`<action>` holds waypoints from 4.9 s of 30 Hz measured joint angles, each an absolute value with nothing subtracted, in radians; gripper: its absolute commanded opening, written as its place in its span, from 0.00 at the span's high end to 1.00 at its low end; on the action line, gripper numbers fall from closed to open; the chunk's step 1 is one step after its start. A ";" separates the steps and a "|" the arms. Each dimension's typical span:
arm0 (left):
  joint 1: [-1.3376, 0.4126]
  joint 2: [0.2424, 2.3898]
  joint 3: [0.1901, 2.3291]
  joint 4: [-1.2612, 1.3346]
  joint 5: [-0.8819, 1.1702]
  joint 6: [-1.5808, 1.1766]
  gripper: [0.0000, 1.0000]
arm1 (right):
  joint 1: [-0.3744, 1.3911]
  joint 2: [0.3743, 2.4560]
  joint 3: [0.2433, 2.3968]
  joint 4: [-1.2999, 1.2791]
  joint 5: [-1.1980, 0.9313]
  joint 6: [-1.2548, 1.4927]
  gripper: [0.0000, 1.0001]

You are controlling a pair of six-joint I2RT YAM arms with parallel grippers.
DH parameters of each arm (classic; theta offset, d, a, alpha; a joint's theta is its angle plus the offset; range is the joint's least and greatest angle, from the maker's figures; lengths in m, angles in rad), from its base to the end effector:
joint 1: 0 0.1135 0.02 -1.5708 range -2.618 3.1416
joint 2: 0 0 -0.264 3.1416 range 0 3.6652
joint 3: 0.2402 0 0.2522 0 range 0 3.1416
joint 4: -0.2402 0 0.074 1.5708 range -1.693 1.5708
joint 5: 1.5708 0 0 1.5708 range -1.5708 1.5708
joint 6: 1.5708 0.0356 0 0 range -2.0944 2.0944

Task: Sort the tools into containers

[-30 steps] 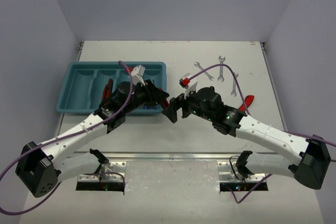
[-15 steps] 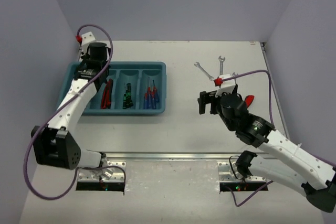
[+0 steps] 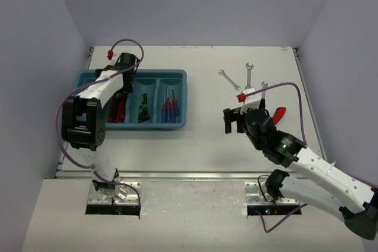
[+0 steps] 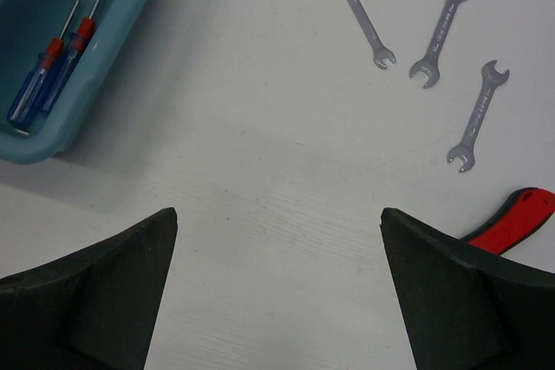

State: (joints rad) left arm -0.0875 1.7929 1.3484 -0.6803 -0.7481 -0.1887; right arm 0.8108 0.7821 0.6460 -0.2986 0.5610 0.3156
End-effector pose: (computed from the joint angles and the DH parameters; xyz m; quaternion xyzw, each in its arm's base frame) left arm 0.3690 -0.0081 0.2295 -0.1266 0.9026 0.3246 0.2530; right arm 0.1364 0.1160 0.2819 -0.0541 0.8218 0.0787 0.5617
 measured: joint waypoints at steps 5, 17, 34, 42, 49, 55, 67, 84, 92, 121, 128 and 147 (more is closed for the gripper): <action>-0.248 1.628 1.481 -0.712 -0.727 -0.176 0.00 | 0.804 0.813 0.646 -0.293 0.583 0.313 0.01; -0.393 0.619 0.903 -0.519 -0.327 -0.270 0.00 | 0.346 1.031 0.632 -0.328 0.596 0.440 0.01; -0.444 0.527 0.690 -0.465 -0.036 -0.285 0.00 | -0.127 1.728 0.912 -0.357 0.304 0.543 0.03; -0.497 0.506 0.690 -0.461 -0.030 -0.286 0.00 | -0.169 1.858 1.046 -0.309 0.196 0.525 0.78; -0.502 0.521 0.690 -0.459 -0.042 -0.286 0.00 | -0.170 1.798 0.966 -0.248 0.188 0.525 1.00; -0.503 0.533 0.690 -0.460 -0.046 -0.287 0.00 | -0.088 1.614 0.829 -0.335 0.175 0.528 1.00; -0.522 0.790 0.585 -0.129 0.256 -0.469 0.00 | 0.472 1.230 0.736 -0.193 0.024 0.663 1.00; -0.792 1.332 0.653 0.353 0.216 -0.674 0.64 | 0.619 1.201 0.699 0.081 -0.154 0.931 1.00; -0.804 1.346 0.687 0.318 0.156 -0.671 1.00 | 0.622 1.151 0.698 0.068 -0.142 0.922 0.15; -0.027 1.706 1.298 -0.700 -0.428 -0.180 0.73 | -0.044 0.965 0.586 -0.218 -0.416 0.668 0.01; -0.026 1.689 1.298 -0.706 -0.474 -0.178 0.11 | -0.044 0.955 0.578 -0.219 -0.428 0.654 0.01; -0.084 0.544 0.801 -0.493 -0.382 -0.374 0.00 | -0.044 1.135 0.650 -0.297 -0.179 0.630 0.08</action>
